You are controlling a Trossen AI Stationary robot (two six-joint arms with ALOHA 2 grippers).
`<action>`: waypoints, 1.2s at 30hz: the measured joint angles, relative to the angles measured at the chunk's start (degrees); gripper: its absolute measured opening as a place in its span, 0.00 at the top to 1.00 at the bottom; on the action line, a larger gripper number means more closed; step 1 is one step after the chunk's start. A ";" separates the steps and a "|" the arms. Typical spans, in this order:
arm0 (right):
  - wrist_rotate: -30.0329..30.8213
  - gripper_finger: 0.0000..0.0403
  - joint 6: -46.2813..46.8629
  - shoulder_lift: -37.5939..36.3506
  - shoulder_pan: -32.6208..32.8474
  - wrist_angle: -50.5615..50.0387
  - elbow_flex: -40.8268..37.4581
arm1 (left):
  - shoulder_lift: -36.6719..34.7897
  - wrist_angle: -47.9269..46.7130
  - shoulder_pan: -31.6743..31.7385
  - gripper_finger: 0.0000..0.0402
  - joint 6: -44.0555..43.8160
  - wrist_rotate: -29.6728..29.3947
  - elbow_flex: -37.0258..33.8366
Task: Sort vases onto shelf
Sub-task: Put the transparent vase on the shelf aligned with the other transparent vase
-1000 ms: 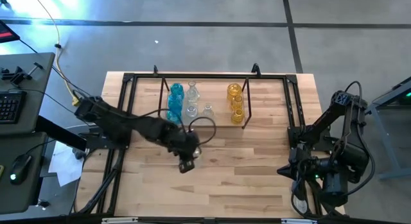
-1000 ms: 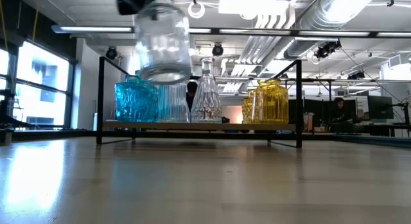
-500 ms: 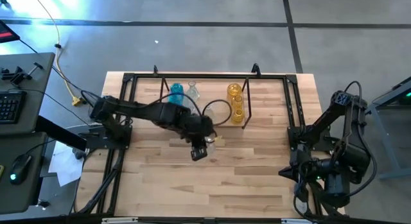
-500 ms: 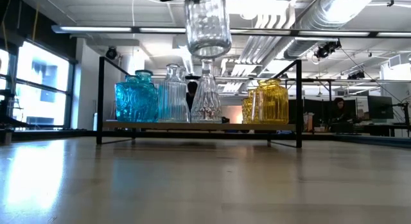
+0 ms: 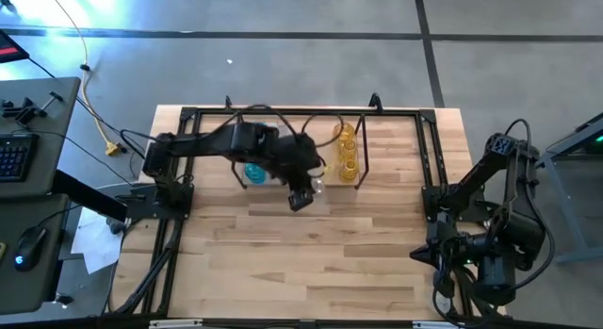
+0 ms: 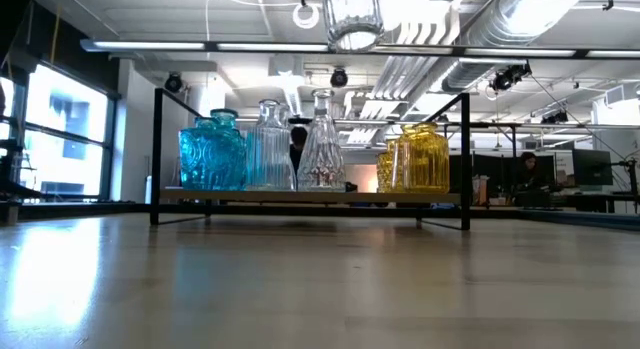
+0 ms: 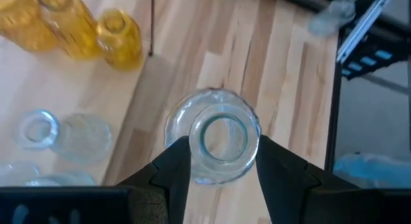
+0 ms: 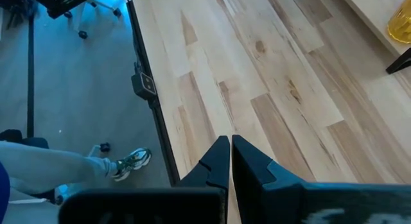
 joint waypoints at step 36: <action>0.81 1.00 1.96 0.00 -0.20 -0.50 0.00 | 2.55 9.31 18.62 0.64 15.39 -0.06 1.23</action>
